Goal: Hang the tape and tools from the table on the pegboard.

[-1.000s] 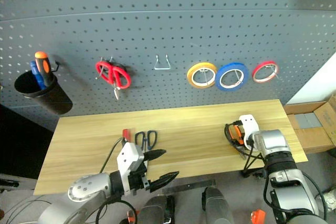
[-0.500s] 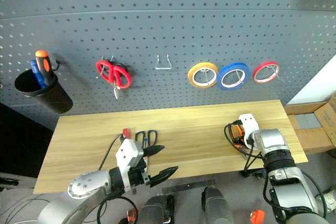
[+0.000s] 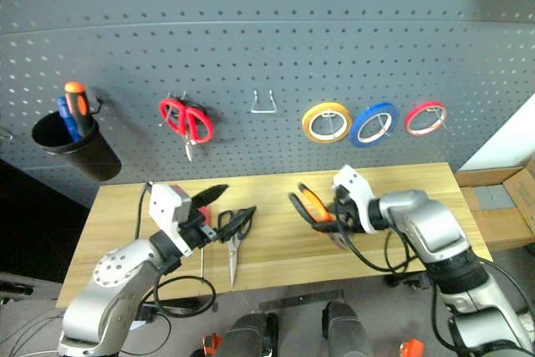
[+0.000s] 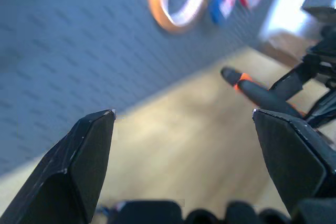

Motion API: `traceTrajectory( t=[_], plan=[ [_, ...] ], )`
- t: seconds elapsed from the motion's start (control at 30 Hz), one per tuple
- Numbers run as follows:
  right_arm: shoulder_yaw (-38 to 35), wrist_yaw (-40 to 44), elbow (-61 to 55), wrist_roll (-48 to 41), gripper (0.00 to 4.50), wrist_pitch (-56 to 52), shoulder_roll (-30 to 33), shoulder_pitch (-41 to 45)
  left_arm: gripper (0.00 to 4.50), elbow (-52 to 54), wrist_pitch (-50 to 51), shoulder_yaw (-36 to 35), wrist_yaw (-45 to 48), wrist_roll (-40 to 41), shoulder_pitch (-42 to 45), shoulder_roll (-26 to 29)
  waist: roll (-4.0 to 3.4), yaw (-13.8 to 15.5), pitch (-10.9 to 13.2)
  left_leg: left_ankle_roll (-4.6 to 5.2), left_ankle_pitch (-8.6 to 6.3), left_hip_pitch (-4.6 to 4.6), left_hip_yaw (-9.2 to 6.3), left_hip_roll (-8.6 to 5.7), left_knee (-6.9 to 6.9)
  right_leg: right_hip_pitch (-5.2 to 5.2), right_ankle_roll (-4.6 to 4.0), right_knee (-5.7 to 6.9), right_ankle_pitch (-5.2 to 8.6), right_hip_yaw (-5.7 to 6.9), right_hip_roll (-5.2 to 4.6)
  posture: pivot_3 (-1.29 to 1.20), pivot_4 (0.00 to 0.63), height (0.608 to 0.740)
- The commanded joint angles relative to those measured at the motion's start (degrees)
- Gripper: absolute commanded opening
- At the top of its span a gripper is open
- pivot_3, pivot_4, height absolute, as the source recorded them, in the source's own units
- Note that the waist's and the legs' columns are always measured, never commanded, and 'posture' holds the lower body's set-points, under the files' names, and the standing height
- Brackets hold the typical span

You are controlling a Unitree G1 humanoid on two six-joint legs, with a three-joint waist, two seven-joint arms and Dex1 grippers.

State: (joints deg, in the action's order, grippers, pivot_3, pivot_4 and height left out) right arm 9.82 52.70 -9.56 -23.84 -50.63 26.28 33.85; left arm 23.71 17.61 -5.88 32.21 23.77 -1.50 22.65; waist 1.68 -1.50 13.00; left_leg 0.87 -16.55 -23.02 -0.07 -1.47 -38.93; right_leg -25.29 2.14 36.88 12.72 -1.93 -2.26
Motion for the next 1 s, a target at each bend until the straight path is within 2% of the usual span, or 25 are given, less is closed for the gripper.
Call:
traceTrajectory(
  t=[0.03,0.13,0.23,0.33,0.47,0.67,0.87,1.0],
  plan=[
    [-6.87,1.07,-4.03,-6.60,2.24,8.56,-5.11,4.71,4.50,-0.14,-7.60,-1.00,-2.68,-3.97,-0.59,-1.95,0.22,0.13,-0.33,-0.01,0.00,-0.01,0.00,0.00,0.00,0.00,0.00,0.00,0.00,0.00,0.00,0.02,0.114,0.740],
    [-8.50,-1.46,-2.43,-7.73,2.24,11.66,-9.26,8.20,4.50,-0.14,-12.13,-0.49,-5.30,-6.71,-1.16,-4.43,0.58,0.49,-0.85,-0.05,-0.02,-0.01,-0.04,0.00,0.00,0.00,-0.02,0.00,-0.01,0.03,-0.03,0.03,0.125,0.740],
    [-8.28,-3.92,-0.66,-6.91,2.24,14.26,-11.80,11.70,4.50,-0.65,-16.14,0.46,-7.02,-9.19,-1.84,-6.49,0.60,0.98,-1.15,-0.04,-0.05,0.00,-0.04,0.00,0.00,0.00,-0.08,0.00,-0.05,0.05,-0.07,0.03,0.136,0.740],
    [-4.67,-7.48,3.61,0.22,2.24,22.16,-13.88,15.18,4.50,-1.96,-19.57,2.14,-7.64,-12.07,-2.69,-7.31,0.56,1.16,-1.22,-0.01,-0.06,0.03,-0.01,0.00,0.00,-0.01,-0.16,0.05,-0.10,0.05,-0.07,0.03,0.136,0.740],
    [-4.61,-12.50,10.35,4.25,2.24,30.21,-18.98,19.85,4.50,-3.91,-23.30,3.55,-8.97,-14.87,-2.44,-8.33,0.52,1.13,-1.33,-0.03,-0.04,0.08,0.03,0.02,0.00,-0.04,-0.24,0.14,-0.14,0.02,-0.04,0.03,0.134,0.740],
    [-5.93,-20.84,25.07,12.13,2.24,46.26,-23.00,28.37,4.50,-4.62,-23.89,4.90,-10.44,-15.65,-2.13,-10.00,0.52,1.14,-1.33,-0.06,-0.01,0.08,0.07,0.02,0.00,-0.06,-0.25,0.15,-0.15,0.03,-0.04,0.04,0.152,0.740],
    [-7.84,-27.00,35.70,14.42,2.24,55.02,-25.39,32.14,4.50,-4.21,-23.50,5.06,-10.80,-15.90,-3.41,-9.63,0.52,1.15,-1.33,-0.15,0.04,0.08,0.05,0.04,0.04,-0.07,-0.25,0.15,-0.15,0.07,-0.04,0.06,0.154,0.740],
    [-8.54,-27.46,40.52,14.38,2.24,58.22,-25.65,32.51,4.50,-3.30,-22.42,4.66,-11.16,-15.35,-3.65,-9.41,0.51,1.32,-1.32,-0.10,0.01,0.08,0.05,0.04,0.02,-0.05,-0.25,0.16,-0.15,0.07,-0.04,0.07,0.154,0.740]
  ],
)
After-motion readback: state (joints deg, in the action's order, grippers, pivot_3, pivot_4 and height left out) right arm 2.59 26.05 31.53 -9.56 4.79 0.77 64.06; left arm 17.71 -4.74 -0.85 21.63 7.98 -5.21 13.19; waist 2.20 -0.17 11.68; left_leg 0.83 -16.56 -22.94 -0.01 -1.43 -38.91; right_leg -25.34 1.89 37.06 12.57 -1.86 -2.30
